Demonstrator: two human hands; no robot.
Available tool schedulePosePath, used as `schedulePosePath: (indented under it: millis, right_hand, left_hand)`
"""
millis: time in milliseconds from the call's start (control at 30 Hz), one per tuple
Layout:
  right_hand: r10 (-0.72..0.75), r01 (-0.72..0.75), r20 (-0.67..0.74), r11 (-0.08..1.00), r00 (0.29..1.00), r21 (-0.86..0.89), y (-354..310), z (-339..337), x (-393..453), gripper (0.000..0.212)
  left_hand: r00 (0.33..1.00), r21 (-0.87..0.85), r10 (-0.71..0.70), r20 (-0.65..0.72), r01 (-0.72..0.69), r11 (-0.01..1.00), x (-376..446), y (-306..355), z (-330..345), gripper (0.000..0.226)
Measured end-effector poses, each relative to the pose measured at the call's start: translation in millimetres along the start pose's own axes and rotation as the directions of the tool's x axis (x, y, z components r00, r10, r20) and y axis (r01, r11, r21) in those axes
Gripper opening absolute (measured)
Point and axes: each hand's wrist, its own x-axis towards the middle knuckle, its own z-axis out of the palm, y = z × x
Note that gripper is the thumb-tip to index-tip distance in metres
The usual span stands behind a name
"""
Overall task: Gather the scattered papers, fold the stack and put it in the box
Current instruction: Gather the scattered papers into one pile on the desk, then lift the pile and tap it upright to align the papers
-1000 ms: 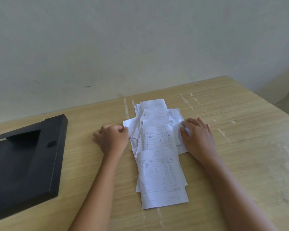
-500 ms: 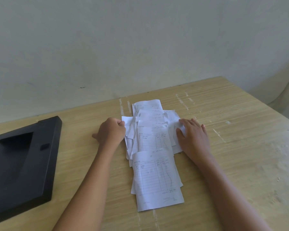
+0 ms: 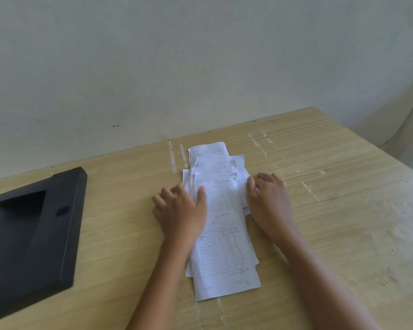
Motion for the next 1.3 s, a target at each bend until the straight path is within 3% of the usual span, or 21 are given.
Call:
schedulePosePath:
  millis: [167, 300, 467, 700, 1033, 1100, 1300]
  right_hand:
    - [-0.044, 0.031, 0.132, 0.995, 0.990, 0.098, -14, 0, -11, 0.065]
    - [0.015, -0.053, 0.131, 0.954, 0.991, 0.295, -19, -3, -7, 0.043]
    - [0.018, -0.072, 0.150, 0.929, 0.988, 0.362, -22, -4, -9, 0.012]
    - [-0.012, -0.055, 0.129, 0.863, 0.992, 0.503, -22, -12, -12, 0.041]
    - [0.097, -0.121, 0.073, 0.769, 0.993, 0.628, -15, -15, -5, 0.062]
    - [0.107, -0.134, 0.081, 0.754, 0.991, 0.643, -14, -15, -3, 0.067]
    - [0.057, -0.084, 0.066, 0.821, 0.996, 0.565, -14, -15, -2, 0.066]
  left_hand:
    - [0.998, 0.014, 0.008, -0.066, -0.007, 1.000, -20, 23, 22, 0.071]
    - [0.990, 0.034, 0.041, -0.137, -0.037, 0.999, -20, 24, 25, 0.061]
    - [0.992, 0.017, 0.054, -0.115, -0.053, 0.998, -24, 42, 22, 0.062]
    - [0.998, -0.074, -0.015, 0.054, 0.019, 0.997, -7, 45, 6, 0.074]
    - [0.970, 0.007, 0.233, -0.073, -0.233, 0.972, -8, 33, 12, 0.063]
    - [0.981, -0.075, 0.185, -0.051, -0.189, 0.979, -2, 33, 10, 0.067]
    - [0.979, -0.325, -0.005, 0.204, 0.073, 0.943, 27, 34, -5, 0.085]
